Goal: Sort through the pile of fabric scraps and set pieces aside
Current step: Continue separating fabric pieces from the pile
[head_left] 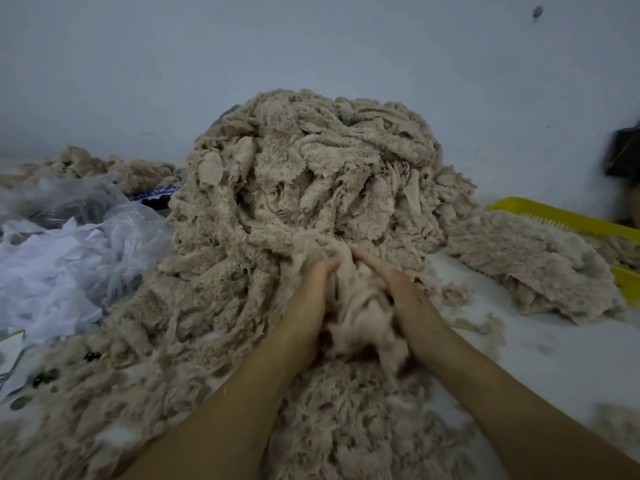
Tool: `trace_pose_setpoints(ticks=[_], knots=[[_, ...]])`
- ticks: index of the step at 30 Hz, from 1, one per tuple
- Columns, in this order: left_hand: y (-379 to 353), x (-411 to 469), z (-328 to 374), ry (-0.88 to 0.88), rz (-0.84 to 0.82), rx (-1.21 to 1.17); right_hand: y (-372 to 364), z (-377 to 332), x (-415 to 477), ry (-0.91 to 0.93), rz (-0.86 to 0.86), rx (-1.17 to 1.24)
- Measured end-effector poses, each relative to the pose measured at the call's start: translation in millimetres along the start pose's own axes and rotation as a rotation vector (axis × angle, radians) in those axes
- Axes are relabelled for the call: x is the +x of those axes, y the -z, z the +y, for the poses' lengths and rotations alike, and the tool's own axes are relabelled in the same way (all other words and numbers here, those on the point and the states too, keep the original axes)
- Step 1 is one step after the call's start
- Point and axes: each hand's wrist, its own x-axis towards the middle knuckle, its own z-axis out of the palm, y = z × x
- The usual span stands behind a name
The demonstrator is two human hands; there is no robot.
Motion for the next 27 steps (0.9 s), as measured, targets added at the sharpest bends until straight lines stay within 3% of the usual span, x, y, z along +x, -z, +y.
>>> trace_pose_setpoints(ticks=[2, 4, 7, 10, 14, 18, 21, 24, 25, 27], knots=[[-1.8, 1.3, -0.9, -0.026, 0.061, 0.094, -0.8, -0.3, -0.2, -0.022, 0.021, -0.098], [-1.0, 3.3, 0.0, -0.061, 0.127, 0.080, 4.0, -0.1, 2.5, -0.041, 0.151, -0.253], [8.0, 8.8, 6.5, -0.185, 0.252, -0.180, 21.6, 0.2, 6.9, -0.116, 0.401, -0.424], [23.1, 13.3, 18.3, -0.287, 0.242, -0.515, 35.5, 5.1, 7.6, -0.155, 0.483, -0.393], [22.4, 13.7, 14.9, -0.235, 0.121, -0.585, 28.9, 8.3, 8.6, -0.152, 0.405, -0.461], [18.3, 13.1, 13.5, -0.129, -0.018, -0.712, 14.3, -2.1, 5.5, 0.136, 0.432, -0.507], [15.2, 9.6, 13.8, -0.100, -0.079, -0.705, 2.4, -5.2, 4.2, 0.158, 0.142, -0.486], [16.6, 9.4, 13.3, -0.097, -0.080, -0.722, -5.8, 5.5, 4.2, 0.061, -0.230, -0.799], [18.5, 10.6, 14.8, -0.106, -0.052, -0.736, -4.1, 8.5, 4.7, 0.063, -0.250, -0.800], [24.1, 14.9, 18.6, -0.127, 0.037, -0.767, 3.0, 6.9, 3.9, 0.051, -0.091, -0.560]])
